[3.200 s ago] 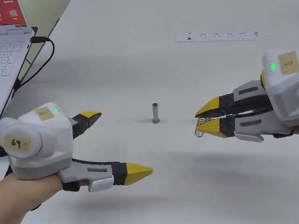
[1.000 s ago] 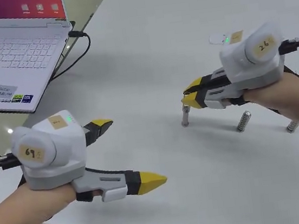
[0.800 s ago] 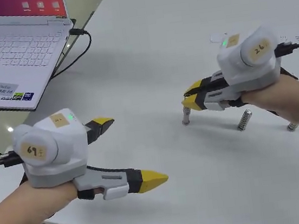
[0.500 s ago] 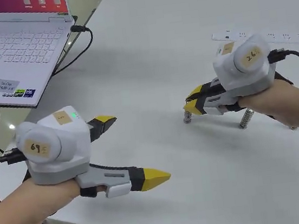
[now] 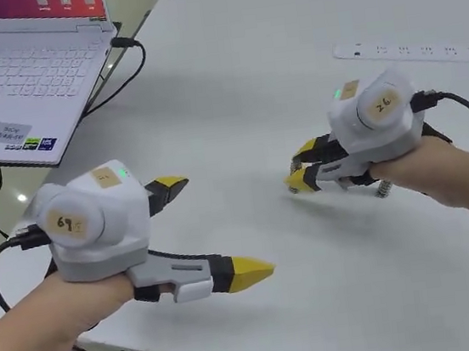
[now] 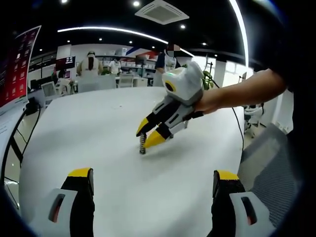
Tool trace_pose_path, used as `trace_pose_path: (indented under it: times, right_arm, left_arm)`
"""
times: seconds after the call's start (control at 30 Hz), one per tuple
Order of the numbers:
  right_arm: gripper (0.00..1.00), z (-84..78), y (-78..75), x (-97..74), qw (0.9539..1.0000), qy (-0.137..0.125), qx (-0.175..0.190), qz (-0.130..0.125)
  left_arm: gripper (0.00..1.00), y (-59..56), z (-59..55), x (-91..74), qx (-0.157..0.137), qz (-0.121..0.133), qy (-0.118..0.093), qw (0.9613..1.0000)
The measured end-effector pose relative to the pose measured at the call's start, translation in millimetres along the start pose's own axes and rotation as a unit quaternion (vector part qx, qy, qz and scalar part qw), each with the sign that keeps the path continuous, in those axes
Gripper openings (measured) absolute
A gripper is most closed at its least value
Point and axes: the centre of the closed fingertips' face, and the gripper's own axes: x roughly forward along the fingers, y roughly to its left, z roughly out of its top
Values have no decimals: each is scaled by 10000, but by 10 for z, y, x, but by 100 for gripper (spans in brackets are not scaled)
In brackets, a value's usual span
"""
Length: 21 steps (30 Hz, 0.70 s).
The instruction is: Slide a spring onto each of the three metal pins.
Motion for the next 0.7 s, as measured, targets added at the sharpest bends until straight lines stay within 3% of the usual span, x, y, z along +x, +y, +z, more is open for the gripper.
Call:
trace_pose_path:
  times: [0.3, 0.43, 0.7]
  right_arm:
    - [27, 99, -18, -205, 9995, -254, 163, -92]
    - [35, 165, 24, -383, 9982, -517, 268, -171]
    - [42, 133, 116, -747, 9946, -859, 449, -374]
  left_arm:
    - [97, -32, 168, 122, 47, -54, -109, 9999]
    - [97, -56, 248, 172, 69, -92, -173, 9998]
    - [97, -113, 385, 270, 78, -178, -274, 9994]
